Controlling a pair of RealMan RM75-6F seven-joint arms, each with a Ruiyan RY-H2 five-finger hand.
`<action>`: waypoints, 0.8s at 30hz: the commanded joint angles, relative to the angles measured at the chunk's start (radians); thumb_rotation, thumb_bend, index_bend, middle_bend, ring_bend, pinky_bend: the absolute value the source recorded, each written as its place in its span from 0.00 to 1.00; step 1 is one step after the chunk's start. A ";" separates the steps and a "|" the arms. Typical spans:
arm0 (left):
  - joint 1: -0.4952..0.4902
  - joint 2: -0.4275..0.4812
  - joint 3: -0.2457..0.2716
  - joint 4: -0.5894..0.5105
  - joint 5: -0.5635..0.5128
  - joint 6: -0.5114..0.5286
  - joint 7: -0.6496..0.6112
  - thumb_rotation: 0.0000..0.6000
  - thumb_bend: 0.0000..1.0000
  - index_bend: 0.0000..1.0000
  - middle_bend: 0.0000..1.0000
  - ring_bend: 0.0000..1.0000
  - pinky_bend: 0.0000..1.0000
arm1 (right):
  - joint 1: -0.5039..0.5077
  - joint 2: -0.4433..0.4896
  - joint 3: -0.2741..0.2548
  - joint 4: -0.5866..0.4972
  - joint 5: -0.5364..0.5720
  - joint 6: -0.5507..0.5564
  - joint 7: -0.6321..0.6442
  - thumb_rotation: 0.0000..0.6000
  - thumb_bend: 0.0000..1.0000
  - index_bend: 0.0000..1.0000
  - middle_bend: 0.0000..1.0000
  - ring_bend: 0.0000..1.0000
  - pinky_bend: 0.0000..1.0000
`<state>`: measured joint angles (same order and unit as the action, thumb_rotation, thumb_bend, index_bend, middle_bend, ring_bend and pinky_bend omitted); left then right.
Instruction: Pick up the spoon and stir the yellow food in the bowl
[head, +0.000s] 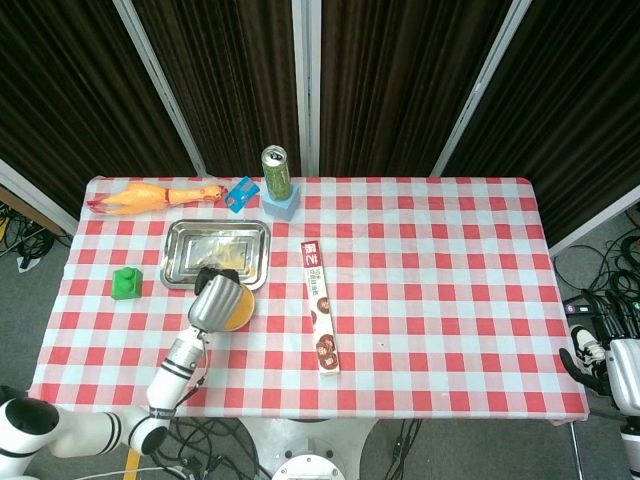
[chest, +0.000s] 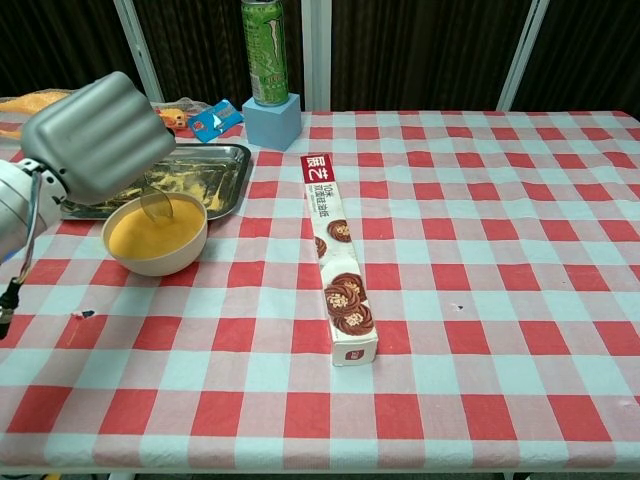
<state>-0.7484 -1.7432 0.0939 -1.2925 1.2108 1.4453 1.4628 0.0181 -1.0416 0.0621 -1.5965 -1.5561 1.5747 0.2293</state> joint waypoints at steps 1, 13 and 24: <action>0.008 0.004 -0.009 0.008 0.010 -0.009 0.000 1.00 0.41 0.69 0.91 0.91 0.99 | 0.000 0.000 0.001 0.000 0.000 0.001 0.000 1.00 0.24 0.00 0.13 0.00 0.00; 0.044 0.019 -0.037 -0.035 0.031 -0.038 0.025 1.00 0.41 0.69 0.91 0.91 0.99 | 0.000 0.000 0.000 -0.004 -0.001 -0.001 -0.006 1.00 0.24 0.00 0.13 0.00 0.00; 0.058 0.016 -0.108 -0.015 0.003 -0.055 0.049 1.00 0.41 0.70 0.91 0.91 0.99 | 0.000 0.005 0.002 -0.010 0.000 0.000 -0.011 1.00 0.24 0.00 0.13 0.00 0.00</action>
<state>-0.6946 -1.7352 -0.0074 -1.2949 1.2169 1.3845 1.5076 0.0186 -1.0366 0.0636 -1.6062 -1.5563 1.5749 0.2179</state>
